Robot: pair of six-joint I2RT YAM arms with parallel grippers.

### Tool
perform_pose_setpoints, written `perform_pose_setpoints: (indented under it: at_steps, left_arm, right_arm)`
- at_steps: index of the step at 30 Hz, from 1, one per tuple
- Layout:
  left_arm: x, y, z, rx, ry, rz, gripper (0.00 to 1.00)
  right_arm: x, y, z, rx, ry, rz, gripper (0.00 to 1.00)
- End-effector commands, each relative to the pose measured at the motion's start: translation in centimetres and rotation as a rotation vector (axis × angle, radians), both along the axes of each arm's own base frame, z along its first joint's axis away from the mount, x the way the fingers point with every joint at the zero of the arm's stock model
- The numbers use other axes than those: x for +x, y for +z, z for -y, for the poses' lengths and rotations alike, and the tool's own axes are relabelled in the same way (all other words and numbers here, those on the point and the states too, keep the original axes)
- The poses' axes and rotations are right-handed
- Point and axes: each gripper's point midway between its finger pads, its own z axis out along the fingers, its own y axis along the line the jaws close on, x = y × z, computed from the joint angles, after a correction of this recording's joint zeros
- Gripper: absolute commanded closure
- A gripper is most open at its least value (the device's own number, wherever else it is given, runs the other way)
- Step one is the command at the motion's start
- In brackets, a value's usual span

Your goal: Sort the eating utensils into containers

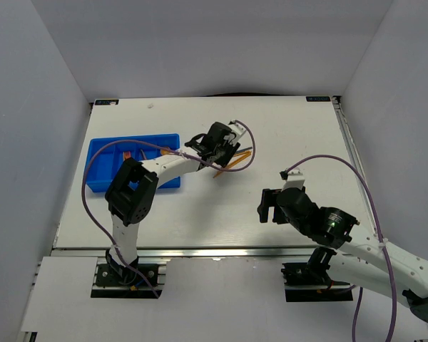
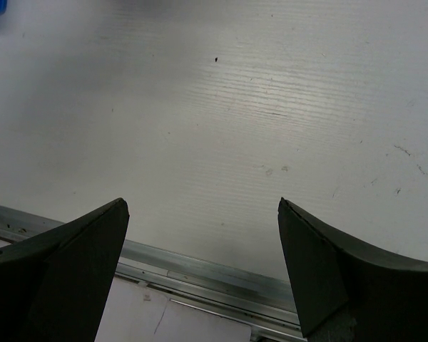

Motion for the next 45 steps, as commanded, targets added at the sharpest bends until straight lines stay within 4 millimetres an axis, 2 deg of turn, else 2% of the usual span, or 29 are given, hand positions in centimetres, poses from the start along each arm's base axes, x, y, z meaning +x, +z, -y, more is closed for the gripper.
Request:
perform_pose_setpoints:
  at_steps: [1,7,14,22,27,31,34,38,45]
  left_arm:
    - [-1.9,0.7,0.8,0.012,-0.063,-0.038,0.44]
    - [-1.7,-1.6,0.2,0.077,-0.04,-0.065,0.46]
    - [-1.6,-3.9,0.4,0.097,-0.044,-0.096,0.52]
    - [-1.3,-4.9,0.5,0.11,-0.045,-0.1,0.57]
    - [-1.7,-6.0,0.2,0.129,-0.048,-0.12,0.66]
    - [-1.7,-5.8,0.2,0.122,-0.045,-0.114,0.66]
    - [-1.7,-5.1,0.4,0.109,-0.053,-0.109,0.52]
    - [-1.3,-3.5,0.7,0.084,-0.05,-0.078,0.51]
    - [-0.8,-2.9,0.8,0.089,-0.043,-0.057,0.53]
  right_arm:
    - [0.7,1.0,-0.5,0.024,-0.005,0.035,0.11]
    - [0.6,1.1,-0.6,0.032,-0.001,0.035,0.11]
    - [0.5,1.0,-0.3,0.028,-0.006,0.034,0.1]
    - [0.5,1.1,-0.2,0.029,-0.01,0.037,0.11]
    - [0.5,0.9,-0.2,0.023,-0.01,0.037,0.11]
    - [0.6,0.9,-0.2,0.021,-0.009,0.037,0.11]
    - [0.6,0.8,-0.2,0.019,-0.008,0.037,0.11]
    - [0.6,0.8,-0.3,0.021,-0.009,0.037,0.11]
    - [0.6,0.7,-0.3,0.019,-0.006,0.034,0.11]
